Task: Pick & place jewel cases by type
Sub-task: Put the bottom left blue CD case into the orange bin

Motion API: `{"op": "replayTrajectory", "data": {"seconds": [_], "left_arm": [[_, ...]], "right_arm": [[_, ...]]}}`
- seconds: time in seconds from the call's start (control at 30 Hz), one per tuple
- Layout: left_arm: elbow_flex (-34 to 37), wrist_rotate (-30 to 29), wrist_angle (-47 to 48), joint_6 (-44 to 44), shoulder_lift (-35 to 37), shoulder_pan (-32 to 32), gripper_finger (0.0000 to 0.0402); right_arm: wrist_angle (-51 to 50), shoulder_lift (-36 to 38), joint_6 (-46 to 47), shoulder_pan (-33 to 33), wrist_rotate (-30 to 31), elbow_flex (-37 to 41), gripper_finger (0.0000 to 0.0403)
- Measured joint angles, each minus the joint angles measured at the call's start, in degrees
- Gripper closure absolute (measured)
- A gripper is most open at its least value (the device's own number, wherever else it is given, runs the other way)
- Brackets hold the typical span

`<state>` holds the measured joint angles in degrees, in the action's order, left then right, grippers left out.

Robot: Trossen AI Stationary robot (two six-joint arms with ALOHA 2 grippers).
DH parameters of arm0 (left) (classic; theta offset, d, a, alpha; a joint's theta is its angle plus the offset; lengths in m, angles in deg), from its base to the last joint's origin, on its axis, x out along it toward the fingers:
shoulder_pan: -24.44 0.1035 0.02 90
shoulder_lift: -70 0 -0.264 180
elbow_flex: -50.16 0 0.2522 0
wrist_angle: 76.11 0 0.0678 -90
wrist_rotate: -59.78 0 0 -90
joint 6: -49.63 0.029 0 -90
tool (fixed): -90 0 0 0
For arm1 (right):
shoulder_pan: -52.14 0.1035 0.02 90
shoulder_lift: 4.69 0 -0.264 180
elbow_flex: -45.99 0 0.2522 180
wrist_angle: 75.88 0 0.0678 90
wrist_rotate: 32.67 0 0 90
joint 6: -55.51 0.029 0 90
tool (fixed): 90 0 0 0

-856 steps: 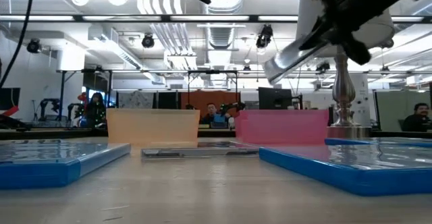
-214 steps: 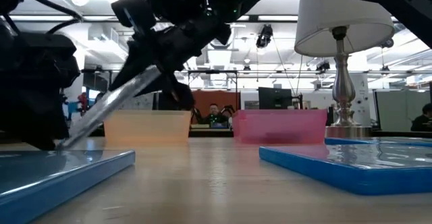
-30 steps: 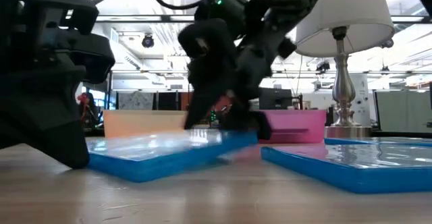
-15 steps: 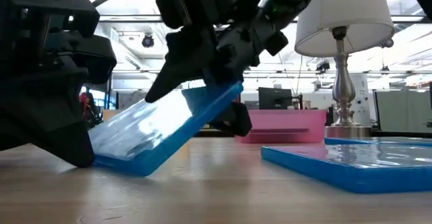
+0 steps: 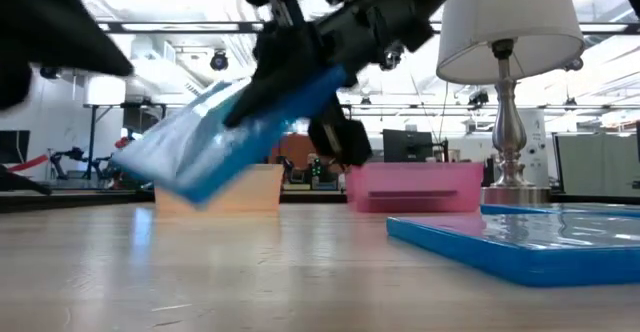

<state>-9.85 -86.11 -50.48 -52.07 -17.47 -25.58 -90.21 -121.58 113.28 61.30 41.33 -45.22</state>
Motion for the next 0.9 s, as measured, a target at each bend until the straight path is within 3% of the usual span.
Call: {"op": "replayTrajectory", "data": {"seconds": [0.13,0.2,0.27,0.47,0.57,0.67,0.8,0.9], "left_arm": [[-3.07,-11.49,8.36,-1.81,6.40,-4.72,0.0401],[-4.44,-15.04,11.35,0.23,9.19,-5.86,0.0401],[-5.80,-17.96,12.73,4.40,11.56,-6.10,0.0401],[-8.38,-25.42,12.82,19.83,20.58,-6.08,0.0401],[-8.95,-26.18,13.47,26.29,26.03,-6.06,0.0401],[-8.66,-25.81,17.21,27.96,31.82,-5.41,0.0401],[-7.04,-24.67,22.06,28.14,37.26,-4.83,0.0401],[-6.02,-24.04,24.29,27.86,39.60,-4.82,0.0396]], "right_arm": [[0.65,5.35,3.83,-0.57,9.43,0.00,0.0387],[0.71,8.39,6.66,-1.74,16.40,-0.09,0.0388],[2.00,10.11,8.04,-4.68,19.69,-0.20,0.0388],[3.75,4.63,5.84,-17.75,10.85,-6.36,0.0389],[3.28,-2.32,4.68,-21.42,4.35,-13.74,0.0389],[-3.55,-9.60,1.29,-23.25,1.03,-23.75,0.0389],[-19.59,-16.71,-4.44,-25.29,5.71,-36.86,0.0379],[-20.60,-20.13,-5.48,-26.92,5.67,-43.89,0.0352]]}}
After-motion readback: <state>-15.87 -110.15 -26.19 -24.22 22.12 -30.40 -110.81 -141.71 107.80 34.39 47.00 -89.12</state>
